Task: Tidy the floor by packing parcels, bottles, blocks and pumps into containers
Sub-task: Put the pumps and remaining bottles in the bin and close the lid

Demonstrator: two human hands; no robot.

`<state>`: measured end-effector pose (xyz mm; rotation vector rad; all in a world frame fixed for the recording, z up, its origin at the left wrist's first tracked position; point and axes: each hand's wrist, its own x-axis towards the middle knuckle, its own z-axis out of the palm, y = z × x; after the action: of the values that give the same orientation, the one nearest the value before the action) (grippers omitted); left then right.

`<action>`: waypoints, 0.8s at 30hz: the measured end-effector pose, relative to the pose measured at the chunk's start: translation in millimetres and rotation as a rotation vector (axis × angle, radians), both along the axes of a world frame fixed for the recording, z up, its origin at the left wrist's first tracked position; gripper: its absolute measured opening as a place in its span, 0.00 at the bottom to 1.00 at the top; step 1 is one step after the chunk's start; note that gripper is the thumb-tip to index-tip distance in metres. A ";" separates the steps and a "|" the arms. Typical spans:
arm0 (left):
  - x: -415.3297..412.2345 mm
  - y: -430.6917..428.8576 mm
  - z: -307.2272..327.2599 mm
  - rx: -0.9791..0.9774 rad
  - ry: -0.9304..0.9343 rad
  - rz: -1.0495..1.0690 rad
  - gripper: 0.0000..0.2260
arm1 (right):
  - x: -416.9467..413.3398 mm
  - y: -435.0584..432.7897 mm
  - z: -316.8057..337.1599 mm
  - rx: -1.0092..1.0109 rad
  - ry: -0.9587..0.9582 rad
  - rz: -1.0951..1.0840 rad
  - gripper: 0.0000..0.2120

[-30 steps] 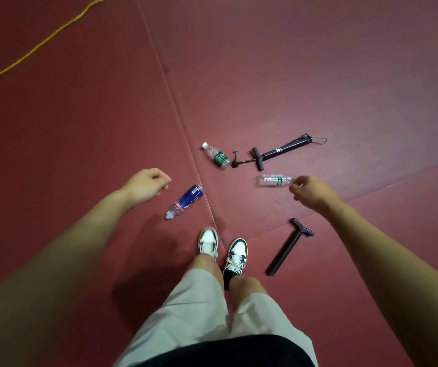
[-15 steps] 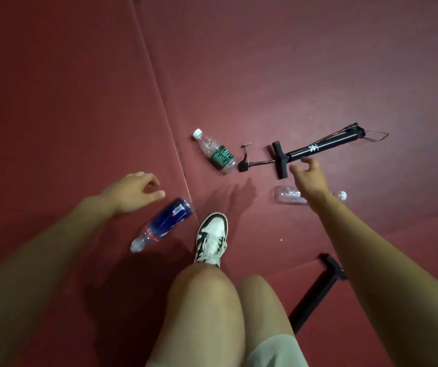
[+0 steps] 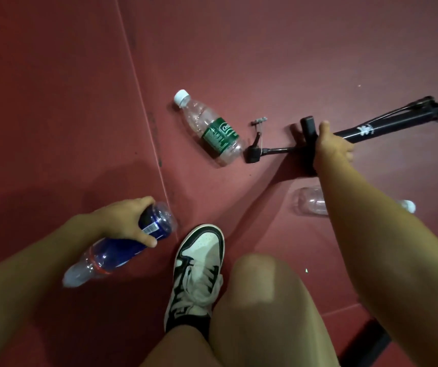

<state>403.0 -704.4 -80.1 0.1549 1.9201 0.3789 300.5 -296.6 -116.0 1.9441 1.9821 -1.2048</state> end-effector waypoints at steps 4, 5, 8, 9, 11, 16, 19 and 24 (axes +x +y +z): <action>-0.1 1.8 0.3 0.114 -0.025 0.170 0.30 | -10.1 2.2 -9.6 -0.047 0.112 -0.114 0.33; -1.4 2.9 3.6 0.130 -0.031 0.199 0.31 | -10.1 0.9 -8.9 -0.045 0.120 -0.119 0.32; -7.6 4.5 20.1 0.145 -0.032 0.290 0.36 | -5.3 -2.1 -2.0 -0.043 0.128 -0.138 0.29; -10.1 5.6 28.8 0.158 -0.017 0.325 0.37 | -1.7 -3.4 4.0 -0.042 0.127 -0.138 0.28; -16.5 9.0 53.2 0.172 0.008 0.385 0.38 | 10.1 -7.9 27.1 -0.035 0.121 -0.117 0.26; -33.4 15.4 146.7 0.162 0.070 0.344 0.43 | 45.5 -25.5 112.9 -0.025 0.119 -0.026 0.23; -38.5 18.1 213.9 0.168 0.104 0.313 0.38 | 63.1 -33.2 180.0 -0.030 0.154 0.011 0.23; -45.0 23.8 337.2 0.205 0.168 0.314 0.33 | 88.3 -44.6 309.6 -0.036 0.174 0.088 0.22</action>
<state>358.0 -680.6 257.1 0.0182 2.0727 0.7962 388.8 -341.3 193.6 1.7699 2.0865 -1.4199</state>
